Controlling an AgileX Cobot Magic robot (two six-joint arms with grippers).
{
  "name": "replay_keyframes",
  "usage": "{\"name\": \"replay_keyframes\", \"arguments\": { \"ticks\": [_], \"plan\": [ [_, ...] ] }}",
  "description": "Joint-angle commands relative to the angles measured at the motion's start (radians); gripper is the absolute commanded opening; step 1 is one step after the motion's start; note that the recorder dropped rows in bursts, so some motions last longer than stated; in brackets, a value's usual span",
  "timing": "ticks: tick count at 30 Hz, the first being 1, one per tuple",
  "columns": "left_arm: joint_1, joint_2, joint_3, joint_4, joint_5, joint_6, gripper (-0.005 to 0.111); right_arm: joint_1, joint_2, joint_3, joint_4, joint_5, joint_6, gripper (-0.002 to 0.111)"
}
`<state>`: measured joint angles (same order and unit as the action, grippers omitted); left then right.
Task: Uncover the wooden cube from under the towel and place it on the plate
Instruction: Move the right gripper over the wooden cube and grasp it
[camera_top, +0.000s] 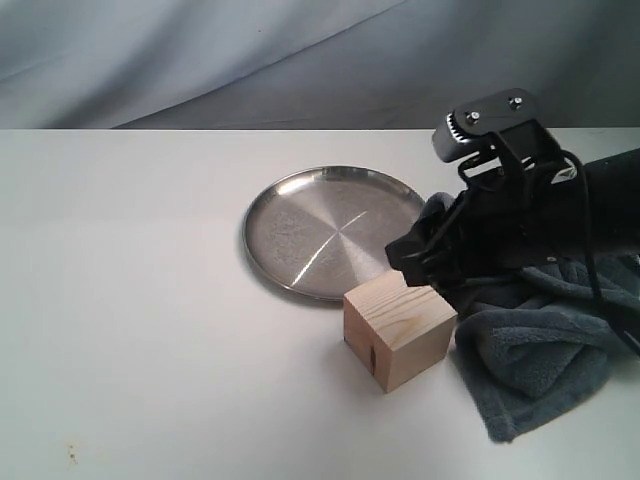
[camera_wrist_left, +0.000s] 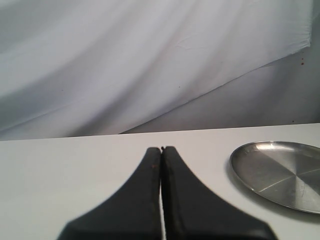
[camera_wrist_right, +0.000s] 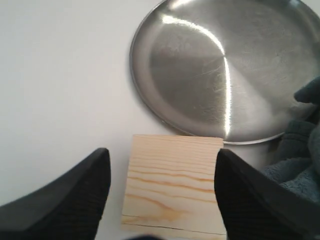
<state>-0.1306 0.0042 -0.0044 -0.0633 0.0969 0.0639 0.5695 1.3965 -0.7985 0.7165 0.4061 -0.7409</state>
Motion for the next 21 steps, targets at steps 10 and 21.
{"name": "replay_keyframes", "arguments": {
  "ticks": [10, 21],
  "plan": [
    [0.002, -0.004, 0.004, -0.002, -0.011, -0.003, 0.000, 0.017, -0.004, -0.006, -0.159, 0.079, -0.020, 0.057],
    [0.002, -0.004, 0.004, -0.002, -0.011, -0.003, 0.000, 0.051, -0.002, -0.013, -0.732, 0.039, 0.848, 0.057]
  ]
}}
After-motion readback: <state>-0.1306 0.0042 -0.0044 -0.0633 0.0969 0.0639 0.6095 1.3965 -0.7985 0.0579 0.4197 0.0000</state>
